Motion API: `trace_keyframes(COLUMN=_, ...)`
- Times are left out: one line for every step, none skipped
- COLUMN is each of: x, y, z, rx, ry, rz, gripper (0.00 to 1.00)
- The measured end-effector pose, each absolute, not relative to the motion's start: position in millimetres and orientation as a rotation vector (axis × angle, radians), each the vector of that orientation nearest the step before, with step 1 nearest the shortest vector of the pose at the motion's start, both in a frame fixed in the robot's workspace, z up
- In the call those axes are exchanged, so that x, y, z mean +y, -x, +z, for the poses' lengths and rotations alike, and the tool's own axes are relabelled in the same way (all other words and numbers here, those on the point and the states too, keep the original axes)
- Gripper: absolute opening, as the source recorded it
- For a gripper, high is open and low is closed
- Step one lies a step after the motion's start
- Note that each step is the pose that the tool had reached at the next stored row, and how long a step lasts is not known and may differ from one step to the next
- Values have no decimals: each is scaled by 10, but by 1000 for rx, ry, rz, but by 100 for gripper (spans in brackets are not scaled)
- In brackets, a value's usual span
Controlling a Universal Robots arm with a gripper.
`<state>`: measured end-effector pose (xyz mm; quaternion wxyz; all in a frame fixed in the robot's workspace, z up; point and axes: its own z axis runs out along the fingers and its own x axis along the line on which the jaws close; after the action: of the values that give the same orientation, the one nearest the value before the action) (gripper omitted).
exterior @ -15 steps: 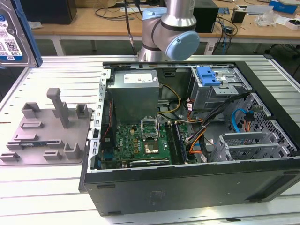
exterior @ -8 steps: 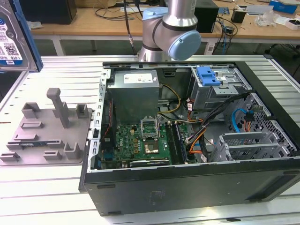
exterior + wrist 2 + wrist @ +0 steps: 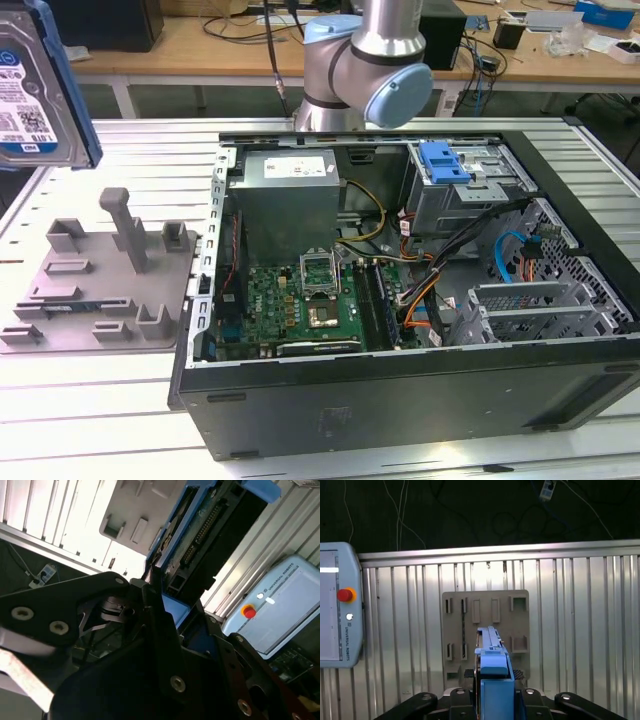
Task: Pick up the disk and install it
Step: 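Pick up the disk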
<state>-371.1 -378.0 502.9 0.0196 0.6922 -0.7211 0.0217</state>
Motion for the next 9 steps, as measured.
trace_keyframes(x=-3803, y=3686, z=5029, rx=-2238, ry=-2148, rz=67, gripper=37)
trace_keyframes(x=-3840, y=3647, z=5029, rx=-2238, ry=-2148, rz=67, gripper=37)
trace_keyframes(x=-3863, y=3622, z=5029, rx=-2237, ry=-2148, rz=67, gripper=37)
trace_keyframes(x=-3903, y=3579, z=5029, rx=-2237, ry=-2148, rz=67, gripper=37)
trace_keyframes(x=-3929, y=3550, z=5029, rx=-2238, ry=-2147, rz=67, gripper=37)
trace_keyframes(x=-3960, y=3515, z=5029, rx=-2237, ry=-2147, rz=67, gripper=37)
trace_keyframes(x=-3987, y=3485, z=5029, rx=-2237, ry=-2148, rz=66, gripper=37)
trace_keyframes(x=-4026, y=3441, z=5030, rx=-2237, ry=-2147, rz=66, gripper=37)
trace_keyframes(x=-4050, y=3414, z=5030, rx=-2237, ry=-2147, rz=66, gripper=37)
